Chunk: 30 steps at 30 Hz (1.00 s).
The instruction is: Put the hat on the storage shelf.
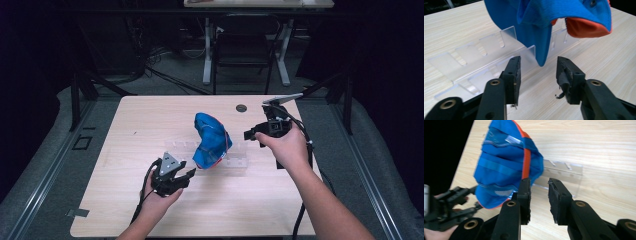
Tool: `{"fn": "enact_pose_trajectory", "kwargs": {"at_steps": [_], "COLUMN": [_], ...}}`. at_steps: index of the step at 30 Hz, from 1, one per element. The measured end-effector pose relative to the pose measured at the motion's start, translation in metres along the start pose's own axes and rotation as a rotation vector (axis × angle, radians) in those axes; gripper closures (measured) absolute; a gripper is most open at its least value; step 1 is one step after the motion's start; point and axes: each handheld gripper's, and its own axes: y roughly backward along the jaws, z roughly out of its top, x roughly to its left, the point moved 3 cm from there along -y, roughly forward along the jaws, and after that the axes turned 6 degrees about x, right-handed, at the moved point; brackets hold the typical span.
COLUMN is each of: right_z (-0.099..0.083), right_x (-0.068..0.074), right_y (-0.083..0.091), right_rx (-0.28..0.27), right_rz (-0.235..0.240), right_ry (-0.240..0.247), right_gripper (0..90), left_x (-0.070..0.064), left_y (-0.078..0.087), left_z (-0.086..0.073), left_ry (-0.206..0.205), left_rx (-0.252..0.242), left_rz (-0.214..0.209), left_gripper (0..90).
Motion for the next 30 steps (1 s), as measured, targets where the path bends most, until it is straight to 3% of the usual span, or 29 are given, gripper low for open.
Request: {"fn": "enact_pose_trajectory", "kwargs": {"at_steps": [4, 15, 20, 23, 26, 28, 30], "right_z": [-0.007, -0.031, -0.047, -0.054, -0.061, -0.066, -0.071], "right_x": [-0.009, -0.021, -0.024, -0.025, -0.027, -0.027, -0.028], "right_y": [0.003, 0.000, -0.002, -0.002, -0.003, -0.003, -0.002], "right_rx": [-0.010, 0.022, 0.028, 0.029, 0.017, 0.031, 0.022], "right_rz": [-0.041, -0.118, -0.196, -0.172, -0.171, -0.195, -0.180], "right_ry": [0.004, 0.043, 0.092, 0.081, 0.080, 0.083, 0.083], "right_gripper": [66.9, 57.6, 55.1, 56.0, 56.1, 56.3, 56.4], "left_x": [0.007, 0.031, 0.048, 0.056, 0.062, 0.065, 0.067], "left_y": [0.006, 0.018, 0.027, 0.033, 0.038, 0.041, 0.043], "left_z": [-0.005, -0.028, -0.045, -0.052, -0.057, -0.060, -0.062], "left_ry": [-0.001, 0.032, 0.058, 0.072, 0.090, 0.097, 0.098], "left_rx": [0.002, 0.030, 0.051, 0.055, 0.059, 0.057, 0.055], "left_rz": [0.007, 0.036, 0.069, 0.083, 0.094, 0.101, 0.104], "left_gripper": [47.9, 45.0, 44.7, 44.6, 44.6, 44.6, 44.5]}}
